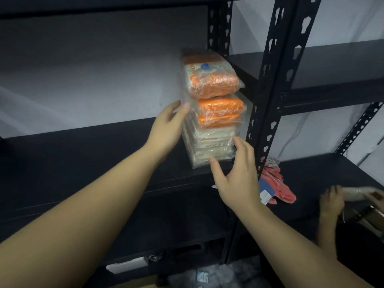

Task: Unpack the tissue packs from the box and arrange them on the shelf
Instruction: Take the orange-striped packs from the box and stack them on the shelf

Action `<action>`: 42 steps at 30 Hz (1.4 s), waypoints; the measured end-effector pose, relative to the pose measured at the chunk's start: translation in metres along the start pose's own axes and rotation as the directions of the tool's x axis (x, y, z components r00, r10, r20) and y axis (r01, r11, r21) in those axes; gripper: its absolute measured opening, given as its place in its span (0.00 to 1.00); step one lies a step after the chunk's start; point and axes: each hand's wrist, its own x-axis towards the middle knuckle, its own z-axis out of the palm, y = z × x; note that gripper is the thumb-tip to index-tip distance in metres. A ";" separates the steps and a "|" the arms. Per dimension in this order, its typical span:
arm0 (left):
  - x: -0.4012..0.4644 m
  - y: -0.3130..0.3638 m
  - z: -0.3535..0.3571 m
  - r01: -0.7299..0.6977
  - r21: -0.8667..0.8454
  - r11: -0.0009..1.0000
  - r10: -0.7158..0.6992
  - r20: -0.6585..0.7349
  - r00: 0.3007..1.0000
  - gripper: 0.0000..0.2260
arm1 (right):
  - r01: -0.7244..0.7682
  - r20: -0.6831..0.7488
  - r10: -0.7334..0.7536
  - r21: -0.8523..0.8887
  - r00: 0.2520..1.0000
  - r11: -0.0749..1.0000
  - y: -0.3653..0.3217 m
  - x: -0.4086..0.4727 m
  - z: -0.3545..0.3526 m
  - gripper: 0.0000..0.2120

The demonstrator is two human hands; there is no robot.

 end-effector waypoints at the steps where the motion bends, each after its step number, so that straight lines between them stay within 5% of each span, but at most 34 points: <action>1: -0.007 -0.009 0.003 0.006 0.016 1.000 -0.006 0.022 1.000 0.41 | -0.042 0.029 0.041 0.004 0.999 0.999 -0.001 -0.001 0.001 0.37; 7: -0.033 -0.045 0.019 0.034 0.054 0.998 -0.042 0.161 0.986 0.46 | -0.204 0.109 0.195 0.078 0.975 0.976 -0.012 0.001 0.005 0.45; 16: -0.028 -0.027 0.021 -0.067 -0.029 0.997 0.070 0.118 0.991 0.41 | -0.228 0.089 0.216 0.167 0.972 0.959 -0.033 0.025 -0.005 0.50; 24: -0.026 -0.022 0.020 -0.103 0.070 0.992 0.094 0.118 0.989 0.38 | -0.203 0.017 0.205 0.248 0.979 0.947 -0.036 0.038 -0.004 0.45; 30: -0.035 -0.011 0.020 -0.174 0.137 0.975 0.160 0.107 0.981 0.19 | -0.190 0.056 0.181 0.244 0.982 0.951 -0.031 0.043 -0.005 0.31; 42: -0.043 -0.021 0.030 -0.133 0.092 0.987 0.136 -0.021 0.991 0.20 | -0.184 0.147 0.157 0.187 0.977 0.965 -0.028 0.048 -0.011 0.29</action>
